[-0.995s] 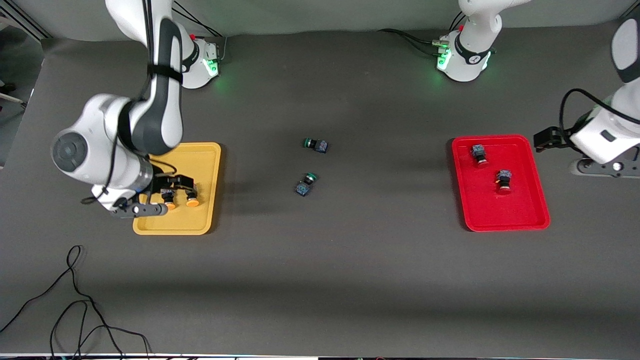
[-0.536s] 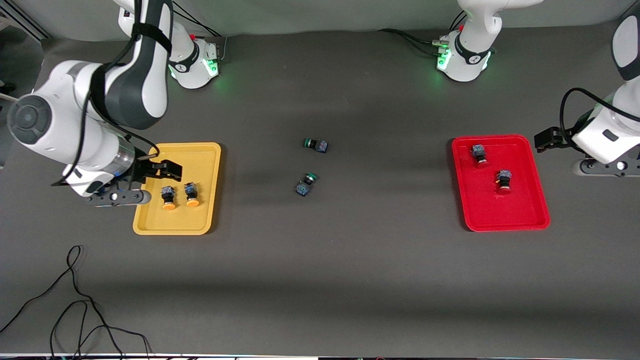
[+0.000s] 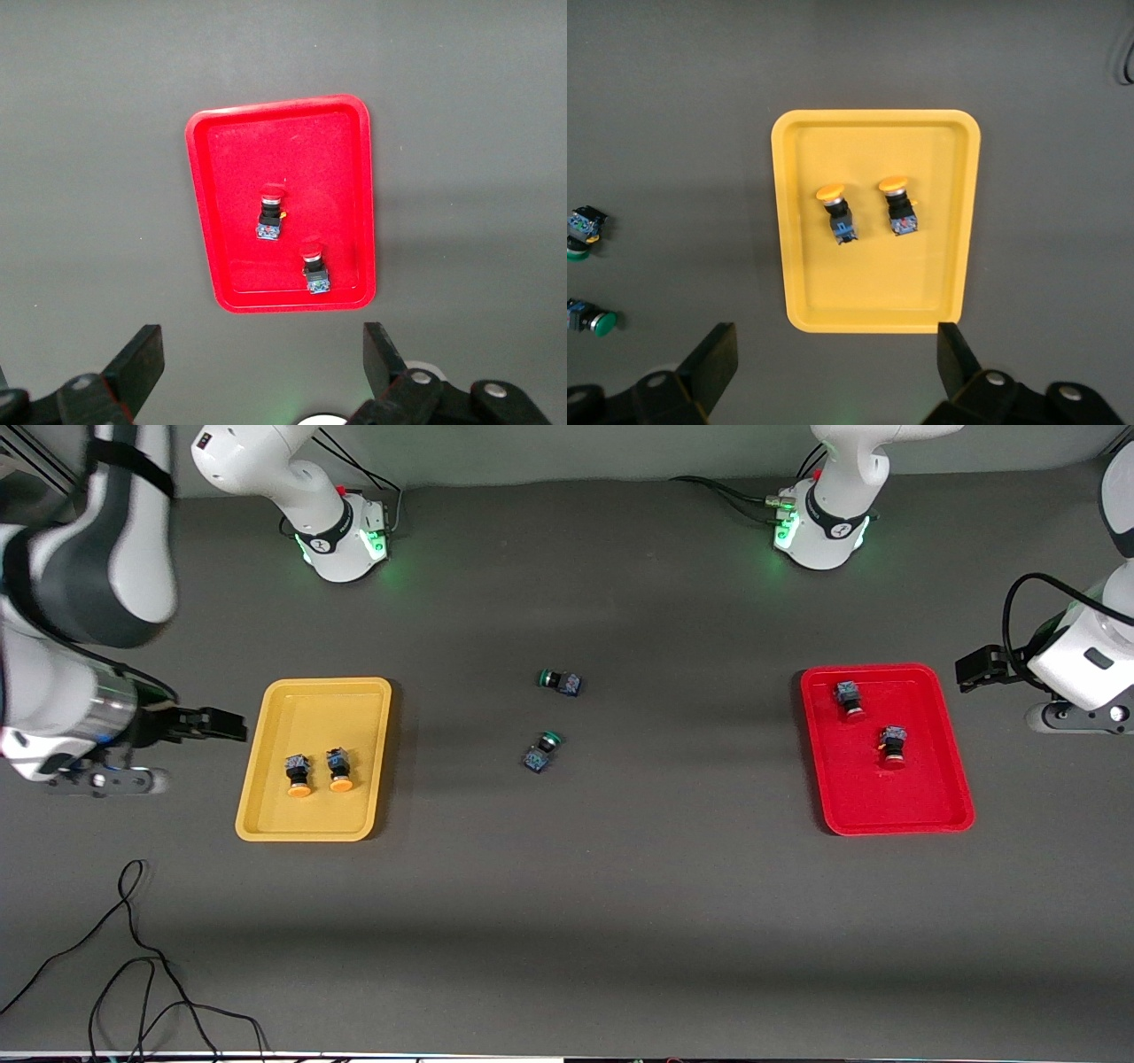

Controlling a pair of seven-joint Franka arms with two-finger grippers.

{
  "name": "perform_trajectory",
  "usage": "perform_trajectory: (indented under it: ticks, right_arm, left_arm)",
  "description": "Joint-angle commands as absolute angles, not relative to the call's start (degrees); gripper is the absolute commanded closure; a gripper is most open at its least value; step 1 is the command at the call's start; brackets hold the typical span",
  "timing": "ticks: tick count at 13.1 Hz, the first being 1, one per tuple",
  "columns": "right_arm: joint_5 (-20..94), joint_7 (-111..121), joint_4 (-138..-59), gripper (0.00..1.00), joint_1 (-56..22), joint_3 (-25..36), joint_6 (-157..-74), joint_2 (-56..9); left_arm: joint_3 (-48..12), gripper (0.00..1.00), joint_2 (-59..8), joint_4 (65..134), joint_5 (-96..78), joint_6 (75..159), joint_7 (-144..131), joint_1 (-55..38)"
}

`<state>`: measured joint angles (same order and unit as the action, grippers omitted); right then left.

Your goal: Place red and yellow buttons in trays

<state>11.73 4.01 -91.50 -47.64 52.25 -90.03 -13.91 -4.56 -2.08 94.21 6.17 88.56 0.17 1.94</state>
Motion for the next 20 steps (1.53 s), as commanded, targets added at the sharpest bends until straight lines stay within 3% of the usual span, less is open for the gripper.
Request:
perform_trajectory:
  ticks: [1,4,7,20]
  right_arm:
    - [6.3,0.5,-93.6,0.0,-31.6,33.5,-89.8,-5.4]
    - [3.4,0.6,-95.9,0.0,-12.2,14.6,-89.8,-1.5]
    - [3.0,0.7,-96.1,0.0,-0.9,4.8,-89.5,0.3]
    - [-1.0,0.4,-95.4,0.0,0.4,3.8,-89.2,0.5]
  left_arm:
    - [-3.4,0.0,-3.1,91.3,5.7,86.7,0.4,1.0]
    - [-3.4,0.0,-2.8,91.0,5.7,86.7,0.4,0.9]
    - [-3.5,0.0,-2.7,90.9,5.6,85.5,0.4,0.6]
    - [-3.9,0.0,-2.8,89.7,4.8,84.9,1.1,0.7]
